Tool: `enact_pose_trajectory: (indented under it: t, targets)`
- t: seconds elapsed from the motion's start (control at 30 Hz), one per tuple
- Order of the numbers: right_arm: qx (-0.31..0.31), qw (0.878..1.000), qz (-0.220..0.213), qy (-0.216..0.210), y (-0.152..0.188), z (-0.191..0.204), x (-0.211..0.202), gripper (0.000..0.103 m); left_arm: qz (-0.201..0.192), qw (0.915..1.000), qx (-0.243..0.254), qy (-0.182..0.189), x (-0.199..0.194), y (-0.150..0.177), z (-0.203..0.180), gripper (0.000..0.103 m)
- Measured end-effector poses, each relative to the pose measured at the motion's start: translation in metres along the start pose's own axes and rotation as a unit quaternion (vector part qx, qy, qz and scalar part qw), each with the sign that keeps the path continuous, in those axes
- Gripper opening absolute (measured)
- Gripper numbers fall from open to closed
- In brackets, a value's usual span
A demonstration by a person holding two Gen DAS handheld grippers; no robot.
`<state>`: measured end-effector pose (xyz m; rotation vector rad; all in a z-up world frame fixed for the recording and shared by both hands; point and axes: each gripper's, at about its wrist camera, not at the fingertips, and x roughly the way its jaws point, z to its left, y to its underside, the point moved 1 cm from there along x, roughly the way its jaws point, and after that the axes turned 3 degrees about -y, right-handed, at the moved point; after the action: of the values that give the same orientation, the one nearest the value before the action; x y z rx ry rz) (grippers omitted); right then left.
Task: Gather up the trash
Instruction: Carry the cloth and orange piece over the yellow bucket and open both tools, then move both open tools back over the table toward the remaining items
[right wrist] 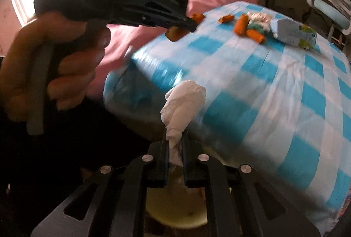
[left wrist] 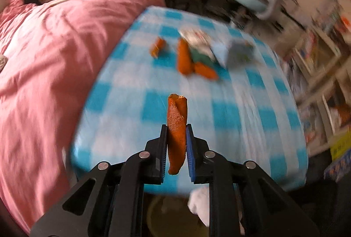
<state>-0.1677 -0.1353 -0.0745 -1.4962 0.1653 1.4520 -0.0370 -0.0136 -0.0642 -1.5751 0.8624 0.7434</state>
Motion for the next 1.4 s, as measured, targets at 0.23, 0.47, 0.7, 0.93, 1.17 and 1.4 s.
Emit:
enact_pose_trajectory:
  t: [0.23, 0.47, 0.7, 0.93, 1.17, 1.4]
  targets:
    - [0.018, 0.997, 0.022, 0.066, 0.036, -0.005, -0.016, 0.043, 0.075, 0.9964, 0.038, 0.016, -0.001, 0.08, -0.026, 0.016]
    - [0.111, 0.987, -0.051, 0.107, 0.038, -0.041, -0.045, 0.055, 0.1, 0.9934, 0.053, 0.017, -0.004, 0.111, -0.033, 0.045]
    - [0.107, 0.985, -0.08, 0.112, 0.03, -0.039, -0.042, 0.057, -0.011, 0.999, -0.044, 0.0, -0.033, 0.088, 0.002, 0.066]
    - [0.097, 0.986, -0.082, 0.11, 0.027, -0.033, -0.037, 0.057, -0.046, 0.9975, -0.052, -0.011, -0.036, 0.055, 0.002, 0.069]
    - [0.101, 0.985, -0.085, 0.112, 0.023, -0.033, -0.029, 0.057, -0.076, 0.9951, -0.057, -0.03, -0.037, 0.012, 0.013, 0.077]
    - [0.103, 0.984, -0.092, 0.11, 0.017, -0.033, -0.023, 0.057, -0.066, 0.9945, -0.075, -0.034, -0.019, -0.011, 0.019, 0.077]
